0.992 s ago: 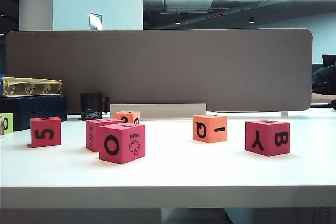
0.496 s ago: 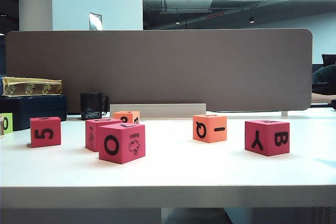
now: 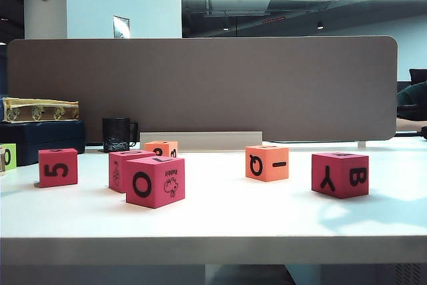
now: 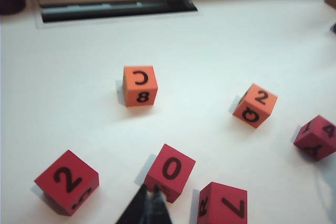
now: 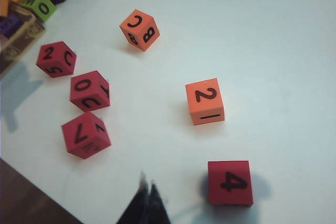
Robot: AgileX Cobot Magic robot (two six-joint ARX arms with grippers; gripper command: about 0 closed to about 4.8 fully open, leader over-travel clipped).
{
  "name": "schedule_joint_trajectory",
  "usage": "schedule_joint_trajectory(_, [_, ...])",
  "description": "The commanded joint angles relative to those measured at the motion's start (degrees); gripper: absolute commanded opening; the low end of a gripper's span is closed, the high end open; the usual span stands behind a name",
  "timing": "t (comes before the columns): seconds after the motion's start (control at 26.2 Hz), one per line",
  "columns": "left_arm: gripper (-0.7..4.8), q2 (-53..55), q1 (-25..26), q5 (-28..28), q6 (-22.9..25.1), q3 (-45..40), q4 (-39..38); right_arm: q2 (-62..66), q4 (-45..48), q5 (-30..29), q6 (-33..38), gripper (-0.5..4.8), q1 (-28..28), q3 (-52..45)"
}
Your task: Select the appropriate blocks from the scattered letter blocks on the table and arrange them in a row to spell out "2024".
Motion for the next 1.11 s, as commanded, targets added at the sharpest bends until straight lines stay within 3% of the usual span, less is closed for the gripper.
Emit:
schedule_joint_trajectory(0.04, [-0.06,1.6,-1.7,-2.2,0.9,0.3,0.6,1.9,0.7,1.9,-1.3,-0.03,2.0,0.3])
schedule_joint_trajectory(0.42, [-0.06,6.3,-2.2,-2.2,0.9,1.1,1.3,6.4,-0.5,2.0,-1.5,-0.03,2.8,0.3])
schedule_joint_trajectory(0.65, [-0.06,13.3,-2.2,-2.2,0.9,9.7,-1.3,8.0,-2.7,3.6,-2.8,-0.03,4.0,3.5])
schedule_joint_trajectory(1.11, [-0.06,21.8,-2.6,-5.7,3.6,17.3,-4.0,12.7,-8.3,8.4,-4.2,-0.03,10.2,11.3])
